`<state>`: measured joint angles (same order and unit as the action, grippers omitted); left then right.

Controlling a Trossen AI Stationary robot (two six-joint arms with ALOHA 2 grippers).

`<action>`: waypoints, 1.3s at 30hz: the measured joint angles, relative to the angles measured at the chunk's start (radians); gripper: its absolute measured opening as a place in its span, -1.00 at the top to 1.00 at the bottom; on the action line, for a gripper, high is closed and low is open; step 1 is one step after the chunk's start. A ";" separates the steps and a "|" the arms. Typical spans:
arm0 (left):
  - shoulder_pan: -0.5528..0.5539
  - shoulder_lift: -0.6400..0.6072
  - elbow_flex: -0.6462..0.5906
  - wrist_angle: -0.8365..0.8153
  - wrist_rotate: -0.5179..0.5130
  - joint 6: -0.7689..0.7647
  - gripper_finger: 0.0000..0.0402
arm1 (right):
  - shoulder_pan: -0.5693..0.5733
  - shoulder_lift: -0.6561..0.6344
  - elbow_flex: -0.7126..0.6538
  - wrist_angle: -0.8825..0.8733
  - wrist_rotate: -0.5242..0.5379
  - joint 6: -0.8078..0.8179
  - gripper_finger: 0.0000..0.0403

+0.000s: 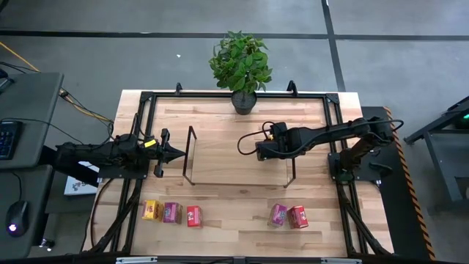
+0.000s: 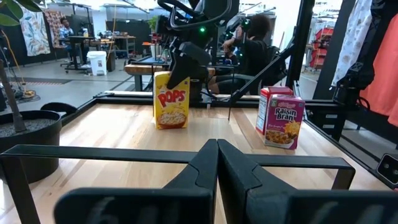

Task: Stack cereal on shelf
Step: Put the right yellow cereal box on the shelf

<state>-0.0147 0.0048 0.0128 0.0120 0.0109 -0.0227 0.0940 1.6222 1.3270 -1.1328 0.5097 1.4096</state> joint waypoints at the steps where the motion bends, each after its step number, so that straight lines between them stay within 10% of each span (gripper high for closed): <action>1: 0.000 0.000 0.000 0.000 0.000 0.000 1.00 | 0.000 0.000 0.000 0.000 0.006 -0.001 -0.01; 11: 0.000 0.000 0.000 0.000 0.000 0.000 1.00 | 0.005 0.000 0.000 0.002 0.014 0.001 -0.44; 39: 0.000 0.000 0.000 0.000 0.000 0.000 1.00 | 0.027 -0.002 0.000 -0.024 -0.163 0.007 -0.45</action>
<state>-0.0147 0.0047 0.0128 0.0124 0.0109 -0.0227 0.1209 1.6207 1.3273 -1.1570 0.3466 1.4168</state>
